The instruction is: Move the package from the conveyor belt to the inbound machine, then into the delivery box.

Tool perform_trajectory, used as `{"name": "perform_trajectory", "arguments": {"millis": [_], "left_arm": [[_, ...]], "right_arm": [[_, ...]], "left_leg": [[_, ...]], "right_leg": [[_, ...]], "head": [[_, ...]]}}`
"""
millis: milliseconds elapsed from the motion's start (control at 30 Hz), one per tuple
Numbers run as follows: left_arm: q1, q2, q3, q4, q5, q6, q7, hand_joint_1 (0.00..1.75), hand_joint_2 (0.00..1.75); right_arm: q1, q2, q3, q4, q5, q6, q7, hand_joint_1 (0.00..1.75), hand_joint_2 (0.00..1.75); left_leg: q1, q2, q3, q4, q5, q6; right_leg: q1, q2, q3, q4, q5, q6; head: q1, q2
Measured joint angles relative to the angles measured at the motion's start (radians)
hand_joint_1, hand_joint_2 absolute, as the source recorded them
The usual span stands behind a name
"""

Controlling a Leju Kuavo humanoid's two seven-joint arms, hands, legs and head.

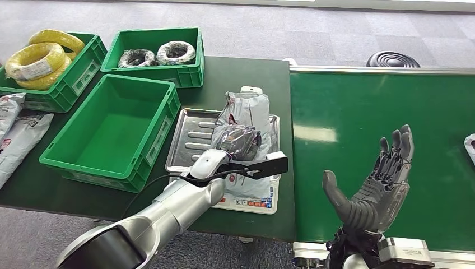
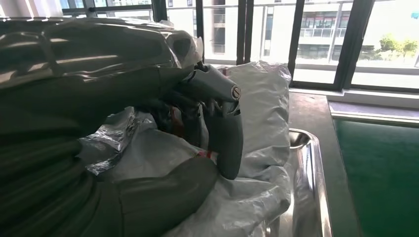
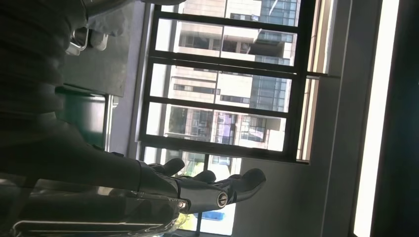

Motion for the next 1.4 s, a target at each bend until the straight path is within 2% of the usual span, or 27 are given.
{"name": "perform_trajectory", "arguments": {"millis": [433,533,667,733,800,900,1033,1200,1400], "left_arm": [[0.0,0.0,0.003,0.009,0.014,0.015,-0.02,1.72,1.75],[0.0,0.0,0.016,0.009,0.048,0.021,-0.051,1.74,1.75],[0.002,0.001,0.088,-0.005,0.187,0.041,-0.169,1.72,1.75],[0.002,0.004,0.15,-0.038,0.266,0.072,-0.237,1.71,1.75],[0.002,0.015,0.221,-0.101,0.311,0.096,-0.271,1.7,1.75],[0.003,0.038,0.312,-0.22,0.322,0.09,-0.259,1.69,1.75],[0.015,0.064,0.382,-0.342,0.321,0.088,-0.249,1.7,1.75],[0.042,0.082,0.418,-0.42,0.312,0.109,-0.249,1.66,1.75],[0.049,0.1,0.442,-0.437,0.273,0.17,-0.226,1.64,1.75]], "right_arm": [[-0.012,0.0,0.0,0.0,-0.001,0.014,0.0,0.0,1.75],[-0.012,0.0,0.0,0.001,-0.002,0.014,0.0,0.0,1.75],[-0.015,0.0,0.002,0.006,-0.008,0.0,0.0,0.0,1.75],[-0.017,-0.001,0.004,0.009,-0.014,-0.013,0.0,0.0,1.75],[-0.017,-0.003,0.007,0.013,-0.018,-0.025,0.0,0.0,1.75],[-0.017,-0.007,0.009,0.019,-0.023,-0.037,0.0,0.0,1.75],[-0.017,-0.013,0.012,0.028,-0.028,-0.041,0.0,0.0,1.75],[-0.018,-0.016,0.017,0.039,-0.027,-0.046,0.0,0.0,1.75],[-0.017,-0.016,0.026,0.043,-0.018,-0.06,0.0,0.0,1.75]], "left_leg": [[0.0,0.0,0.0,0.0,0.0,0.0],[0.0,0.0,0.0,0.0,0.0,0.0],[0.0,0.0,0.0,0.0,0.0,0.0],[0.0,0.0,0.0,0.0,0.0,0.0],[0.0,0.0,0.0,0.0,0.0,0.0],[0.0,0.0,0.0,0.0,0.0,0.0],[0.0,0.0,0.0,0.0,0.0,0.0],[0.0,0.0,-0.001,0.0,0.0,0.0],[0.0,0.0,-0.001,0.0,0.0,0.0]], "right_leg": [[0.0,0.0,0.0,0.0,0.0,0.0],[0.0,0.0,0.0,0.0,0.0,0.0],[0.0,0.0,0.0,0.0,0.0,0.0],[0.0,0.0,0.0,0.0,0.0,0.0],[0.0,0.0,0.0,0.0,0.0,0.0],[0.0,0.0,0.0,0.0,0.0,0.0],[0.0,0.0,0.0,0.0,0.0,0.0],[0.0,0.0,0.0,0.0,0.0,0.0],[0.0,0.0,0.0,0.0,0.0,0.0]], "head": [[0.0,0.0],[0.0,0.0],[0.0,0.0],[0.0,0.0],[0.0,0.0],[0.0,0.0],[0.0,0.0],[0.0,0.0],[0.0,0.0]]}}
